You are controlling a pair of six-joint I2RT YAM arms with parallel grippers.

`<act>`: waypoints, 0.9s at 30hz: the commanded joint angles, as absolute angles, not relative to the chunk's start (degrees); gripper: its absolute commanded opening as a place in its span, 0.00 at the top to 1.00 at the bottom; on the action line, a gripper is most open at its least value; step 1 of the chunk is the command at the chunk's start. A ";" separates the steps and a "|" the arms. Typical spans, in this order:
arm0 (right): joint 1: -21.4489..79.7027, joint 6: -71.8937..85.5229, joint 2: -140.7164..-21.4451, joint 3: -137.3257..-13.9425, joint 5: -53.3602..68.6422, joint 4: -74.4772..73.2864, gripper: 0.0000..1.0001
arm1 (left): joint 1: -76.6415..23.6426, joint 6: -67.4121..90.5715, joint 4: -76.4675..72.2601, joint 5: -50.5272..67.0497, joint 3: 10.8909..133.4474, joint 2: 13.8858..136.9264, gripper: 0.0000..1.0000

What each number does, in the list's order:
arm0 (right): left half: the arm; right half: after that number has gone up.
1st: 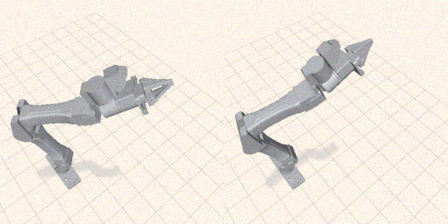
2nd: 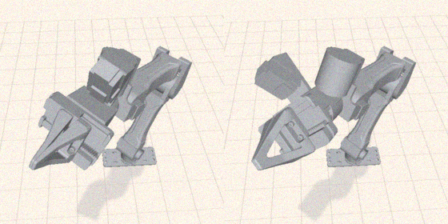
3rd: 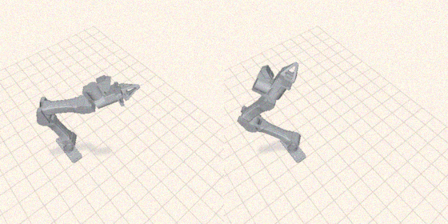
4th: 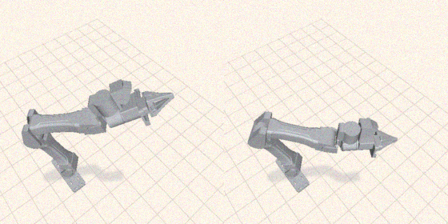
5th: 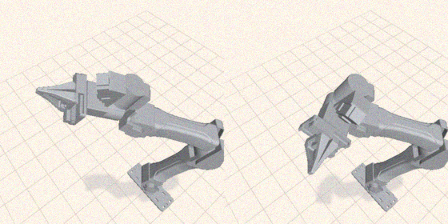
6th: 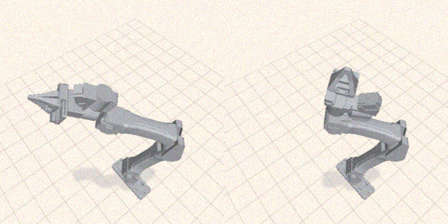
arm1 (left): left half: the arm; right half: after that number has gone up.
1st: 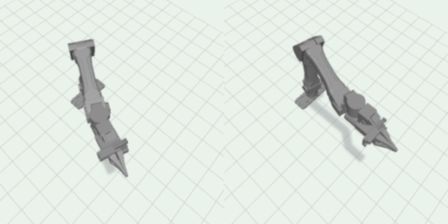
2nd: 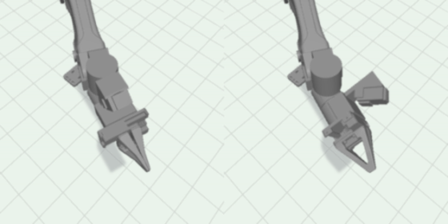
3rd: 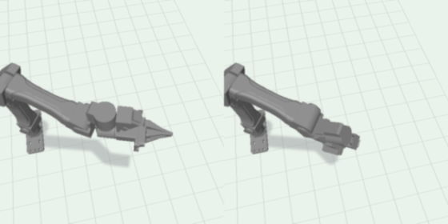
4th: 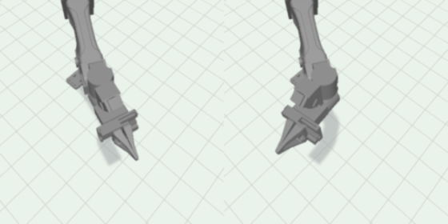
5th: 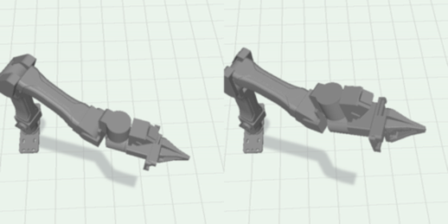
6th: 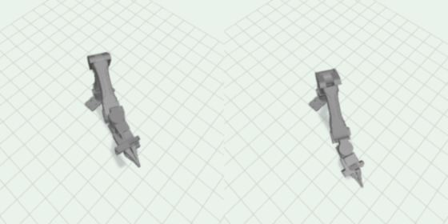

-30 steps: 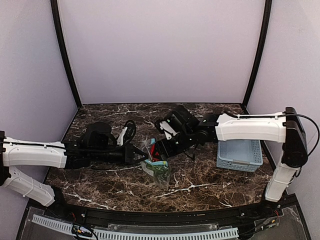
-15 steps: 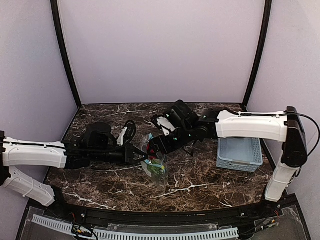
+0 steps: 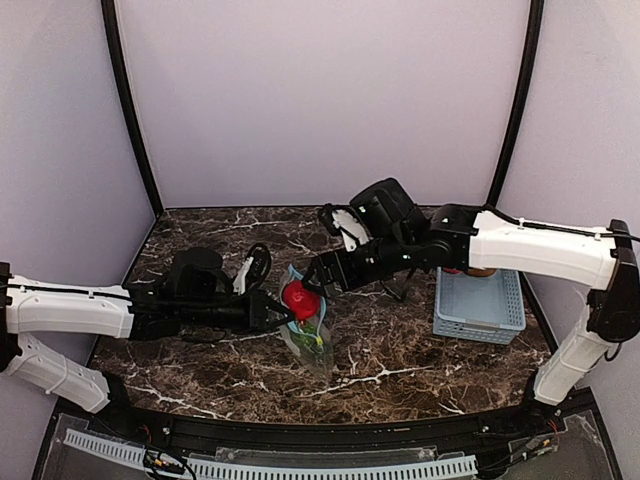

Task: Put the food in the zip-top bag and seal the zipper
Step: Place the fake fruit in the zipper food storage bag, then adjust the zipper food storage bag at the center of the board.

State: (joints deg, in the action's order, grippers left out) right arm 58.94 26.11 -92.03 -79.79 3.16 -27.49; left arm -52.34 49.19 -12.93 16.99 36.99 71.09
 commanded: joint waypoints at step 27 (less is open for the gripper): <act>58.34 33.60 -98.90 -76.89 7.89 -25.00 0.68 | -52.10 49.68 -13.21 16.45 35.13 68.39 0.99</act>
